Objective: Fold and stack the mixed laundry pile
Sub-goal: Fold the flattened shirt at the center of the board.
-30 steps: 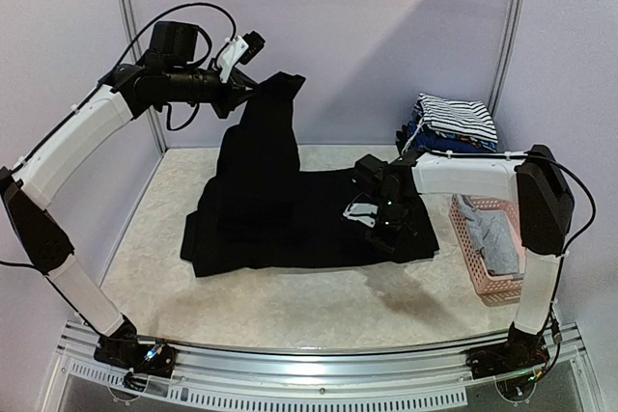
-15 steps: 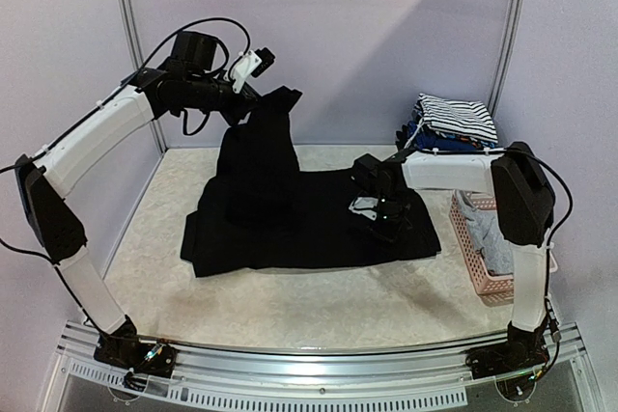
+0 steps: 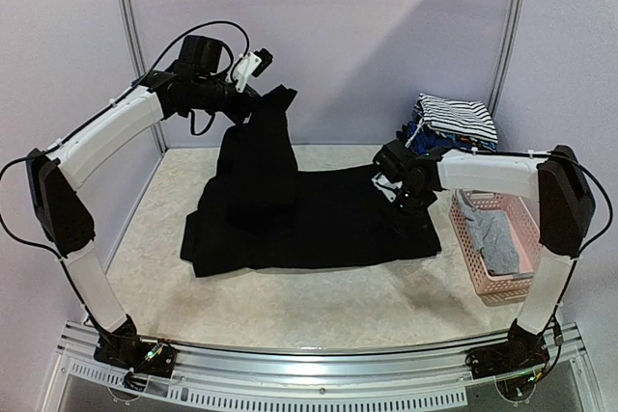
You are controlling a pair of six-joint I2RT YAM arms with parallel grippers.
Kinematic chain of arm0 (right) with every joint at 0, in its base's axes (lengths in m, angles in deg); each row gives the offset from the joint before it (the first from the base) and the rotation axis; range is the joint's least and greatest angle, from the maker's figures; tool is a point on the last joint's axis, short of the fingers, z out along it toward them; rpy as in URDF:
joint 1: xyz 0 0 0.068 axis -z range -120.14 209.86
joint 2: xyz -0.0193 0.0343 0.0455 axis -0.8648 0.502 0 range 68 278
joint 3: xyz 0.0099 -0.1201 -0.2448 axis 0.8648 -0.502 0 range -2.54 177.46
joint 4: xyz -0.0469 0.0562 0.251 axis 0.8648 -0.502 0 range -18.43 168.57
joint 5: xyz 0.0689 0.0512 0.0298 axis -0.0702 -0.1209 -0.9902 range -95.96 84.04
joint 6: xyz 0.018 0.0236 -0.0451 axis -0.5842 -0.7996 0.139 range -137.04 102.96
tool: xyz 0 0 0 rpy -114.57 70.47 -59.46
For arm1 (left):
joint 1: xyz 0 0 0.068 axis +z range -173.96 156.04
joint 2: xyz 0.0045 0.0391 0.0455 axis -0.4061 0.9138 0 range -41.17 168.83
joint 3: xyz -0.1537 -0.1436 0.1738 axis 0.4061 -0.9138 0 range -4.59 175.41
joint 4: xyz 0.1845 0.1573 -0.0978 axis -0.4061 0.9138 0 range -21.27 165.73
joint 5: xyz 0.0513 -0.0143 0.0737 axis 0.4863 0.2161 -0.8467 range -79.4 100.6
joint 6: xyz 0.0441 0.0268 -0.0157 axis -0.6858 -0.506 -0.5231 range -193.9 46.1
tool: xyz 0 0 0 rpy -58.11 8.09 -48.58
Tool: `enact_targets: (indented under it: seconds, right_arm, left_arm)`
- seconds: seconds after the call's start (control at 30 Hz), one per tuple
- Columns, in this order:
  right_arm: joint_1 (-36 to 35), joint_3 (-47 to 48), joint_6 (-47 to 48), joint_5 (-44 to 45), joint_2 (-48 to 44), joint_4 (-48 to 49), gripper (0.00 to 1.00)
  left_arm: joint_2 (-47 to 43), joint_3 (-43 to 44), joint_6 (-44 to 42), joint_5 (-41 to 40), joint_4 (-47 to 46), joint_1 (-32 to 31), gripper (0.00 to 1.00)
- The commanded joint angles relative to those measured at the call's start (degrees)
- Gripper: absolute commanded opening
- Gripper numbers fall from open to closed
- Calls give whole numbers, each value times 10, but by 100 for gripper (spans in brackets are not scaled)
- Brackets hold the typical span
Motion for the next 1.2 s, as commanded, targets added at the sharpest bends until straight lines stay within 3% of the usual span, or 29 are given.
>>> enact_targets:
  seconds: [0.0,0.2,0.4,0.73,0.87,1.0,1.17]
  right_arm:
    - [3,-57,-104,4,-55,47,60]
    - [3,-95,-122,-64,-113,84,61]
    - [28,-137,-169,-45,-98,104,59]
    - [74,-235,-244,-96,-143,147,54]
    - [78,-243,-239,-104,-116,159,52]
    - [81,-234,-233,-35,-70,138,49]
    - [85,-210,-240,-24,-40,125,47]
  left_arm:
    - [18,16,23,65,-23,3,1]
    - [25,57,90,61,-24,-13,0]
    - [1,25,115,35,-38,-37,0]
    - [3,-21,140,25,-61,-77,0]
    - [3,-51,148,29,-83,-86,0]
    - [2,-61,145,27,-80,-90,0]
    - [-10,-75,144,22,-77,-93,0]
